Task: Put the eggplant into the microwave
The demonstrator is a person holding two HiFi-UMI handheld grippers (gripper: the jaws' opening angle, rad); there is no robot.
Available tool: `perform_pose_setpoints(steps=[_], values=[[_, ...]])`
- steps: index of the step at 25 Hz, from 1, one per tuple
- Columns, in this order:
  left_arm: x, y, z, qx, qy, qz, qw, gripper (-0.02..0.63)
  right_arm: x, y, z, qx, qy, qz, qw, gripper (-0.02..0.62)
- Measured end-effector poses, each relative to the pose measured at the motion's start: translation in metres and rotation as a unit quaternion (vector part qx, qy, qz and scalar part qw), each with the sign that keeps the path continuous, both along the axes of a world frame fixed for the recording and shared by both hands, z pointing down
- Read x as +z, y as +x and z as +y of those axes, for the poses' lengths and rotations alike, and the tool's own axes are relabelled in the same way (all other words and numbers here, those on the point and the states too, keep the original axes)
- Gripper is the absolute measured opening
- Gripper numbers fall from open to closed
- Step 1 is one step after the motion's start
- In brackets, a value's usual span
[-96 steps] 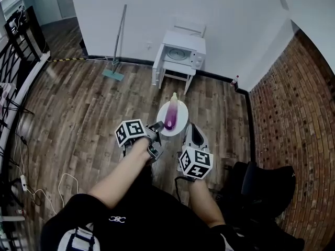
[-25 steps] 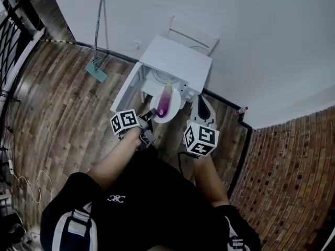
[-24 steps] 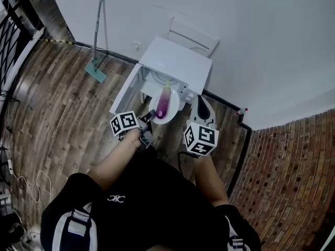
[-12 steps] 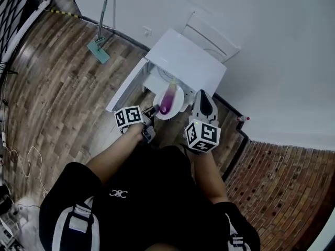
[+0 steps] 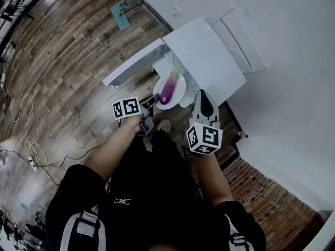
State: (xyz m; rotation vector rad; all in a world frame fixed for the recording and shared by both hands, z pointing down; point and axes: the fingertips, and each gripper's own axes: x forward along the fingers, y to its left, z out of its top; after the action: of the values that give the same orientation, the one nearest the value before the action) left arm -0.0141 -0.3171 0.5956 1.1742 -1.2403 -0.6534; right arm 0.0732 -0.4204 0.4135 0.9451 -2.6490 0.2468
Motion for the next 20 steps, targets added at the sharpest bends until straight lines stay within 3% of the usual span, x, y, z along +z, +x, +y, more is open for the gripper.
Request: perform_pose_setpoints(steps=[5,14,20], values=[[0.050,0.006,-0.004,-0.052,-0.031,0.011,0.9981,0.018,0.049,-0.009,-0.010,-0.070,-0.013,0.008,0.997,0.012],[0.117,-0.008,-0.041,-0.071,-0.038,0.018,0.9965,0.018,0.130,-0.021,0.007,-0.090,-0.024,-0.019,0.996,0.012],[0.167,-0.015,-0.084,-0.045,-0.026,0.006,0.9986,0.018,0.207,-0.028,0.003,-0.086,-0.021,-0.040,0.995,0.012]])
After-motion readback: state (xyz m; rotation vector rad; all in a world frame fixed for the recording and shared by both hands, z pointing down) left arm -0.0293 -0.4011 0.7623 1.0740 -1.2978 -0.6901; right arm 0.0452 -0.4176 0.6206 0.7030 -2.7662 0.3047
